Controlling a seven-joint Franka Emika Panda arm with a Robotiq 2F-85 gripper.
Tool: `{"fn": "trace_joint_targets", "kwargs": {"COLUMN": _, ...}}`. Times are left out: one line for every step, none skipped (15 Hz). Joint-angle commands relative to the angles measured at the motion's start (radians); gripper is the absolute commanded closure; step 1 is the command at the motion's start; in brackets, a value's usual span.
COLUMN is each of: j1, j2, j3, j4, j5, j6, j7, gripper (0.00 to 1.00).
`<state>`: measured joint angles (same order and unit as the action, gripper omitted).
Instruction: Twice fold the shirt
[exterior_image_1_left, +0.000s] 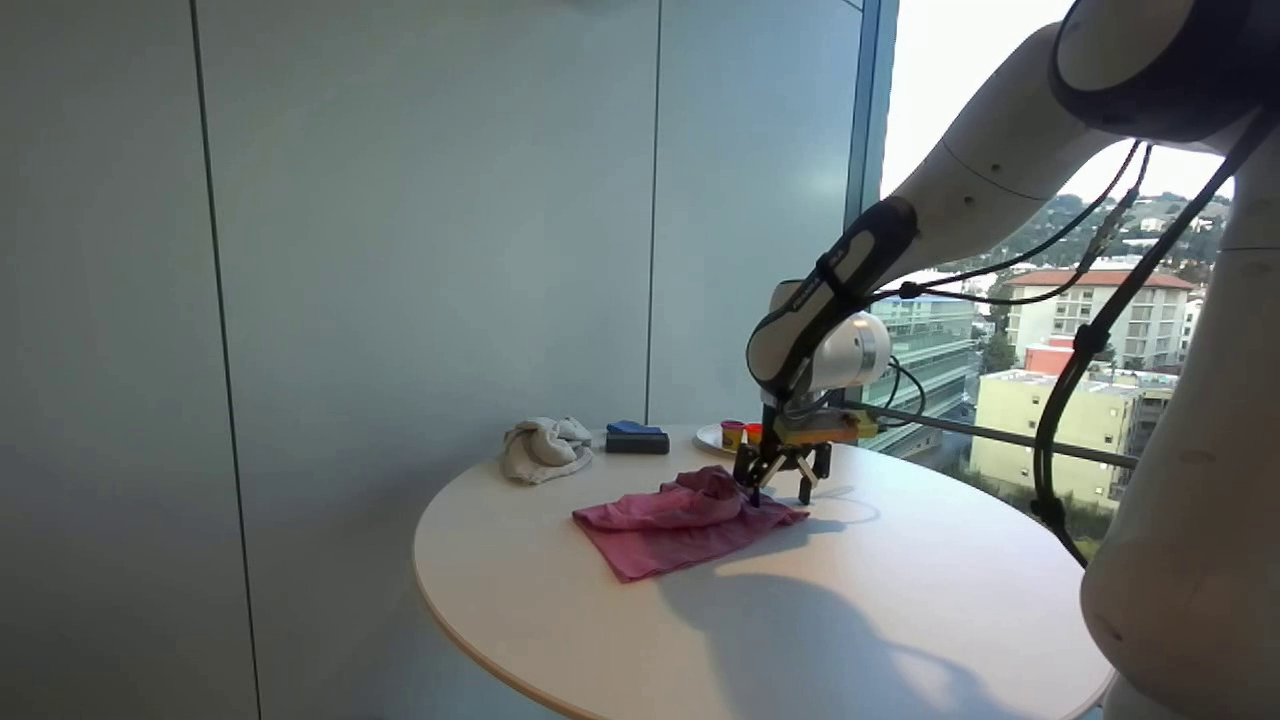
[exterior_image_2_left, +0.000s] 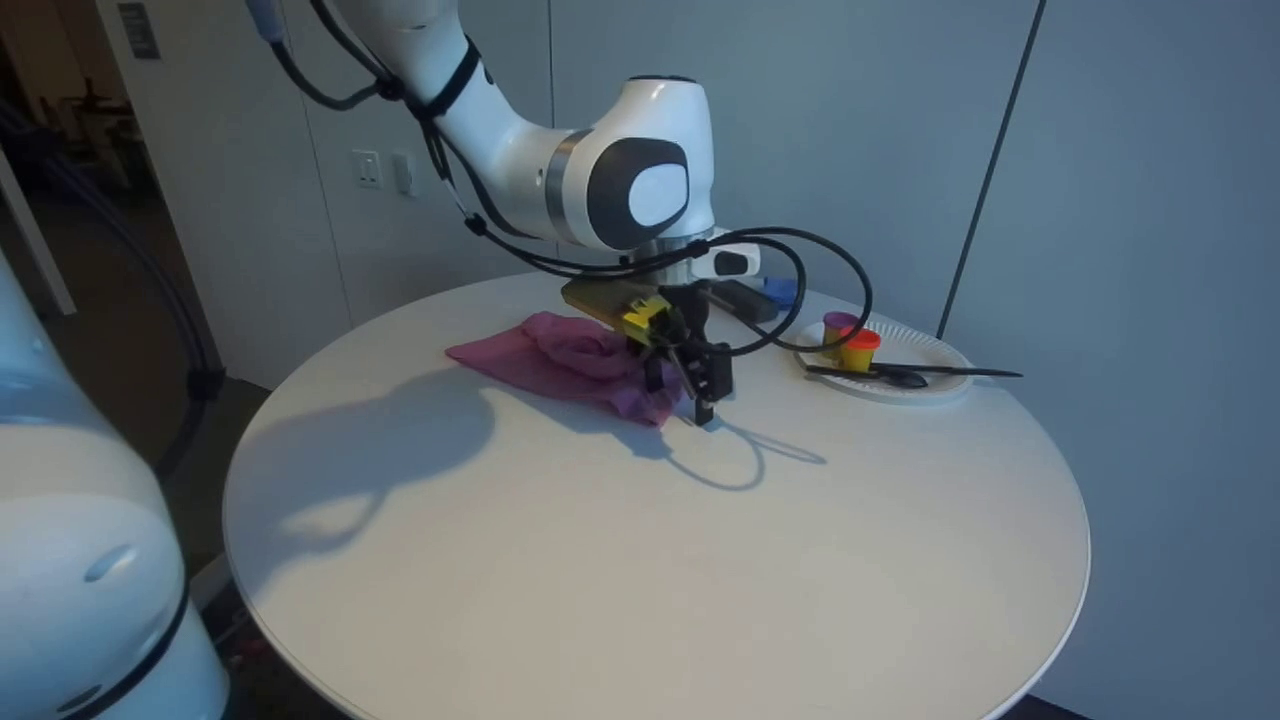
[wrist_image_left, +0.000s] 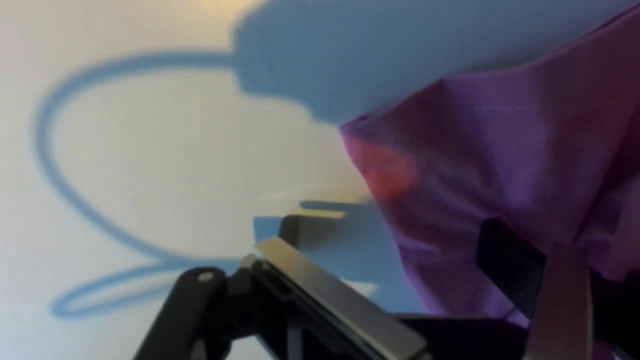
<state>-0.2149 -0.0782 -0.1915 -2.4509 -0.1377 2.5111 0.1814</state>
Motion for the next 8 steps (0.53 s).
{"fn": "trace_joint_targets", "kwargs": {"j1": 0.016, "j2": 0.0, "j3": -0.009, "j4": -0.055, "j5": 0.093, "j6": 0.176, "j7": -0.164, "gripper": 0.38}}
{"fn": "trace_joint_targets", "kwargs": {"j1": 0.023, "j2": -0.001, "j3": -0.011, "j4": -0.065, "j5": 0.136, "j6": 0.207, "j7": -0.222, "gripper": 0.44}}
{"fn": "trace_joint_targets", "kwargs": {"j1": 0.029, "j2": -0.005, "j3": -0.014, "j4": -0.073, "j5": 0.187, "j6": 0.225, "j7": -0.276, "gripper": 0.51}}
{"fn": "trace_joint_targets", "kwargs": {"j1": 0.036, "j2": -0.006, "j3": -0.016, "j4": -0.078, "j5": 0.236, "j6": 0.237, "j7": -0.33, "gripper": 0.57}}
{"fn": "trace_joint_targets", "kwargs": {"j1": 0.044, "j2": -0.005, "j3": -0.017, "j4": -0.079, "j5": 0.289, "j6": 0.246, "j7": -0.387, "gripper": 0.66}}
{"fn": "trace_joint_targets", "kwargs": {"j1": 0.049, "j2": -0.004, "j3": -0.017, "j4": -0.079, "j5": 0.329, "j6": 0.246, "j7": -0.432, "gripper": 0.72}}
{"fn": "trace_joint_targets", "kwargs": {"j1": 0.059, "j2": -0.006, "j3": -0.018, "j4": -0.079, "j5": 0.382, "j6": 0.244, "j7": -0.487, "gripper": 0.78}}
{"fn": "trace_joint_targets", "kwargs": {"j1": 0.067, "j2": -0.007, "j3": -0.02, "j4": -0.076, "j5": 0.43, "j6": 0.235, "j7": -0.536, "gripper": 0.87}}
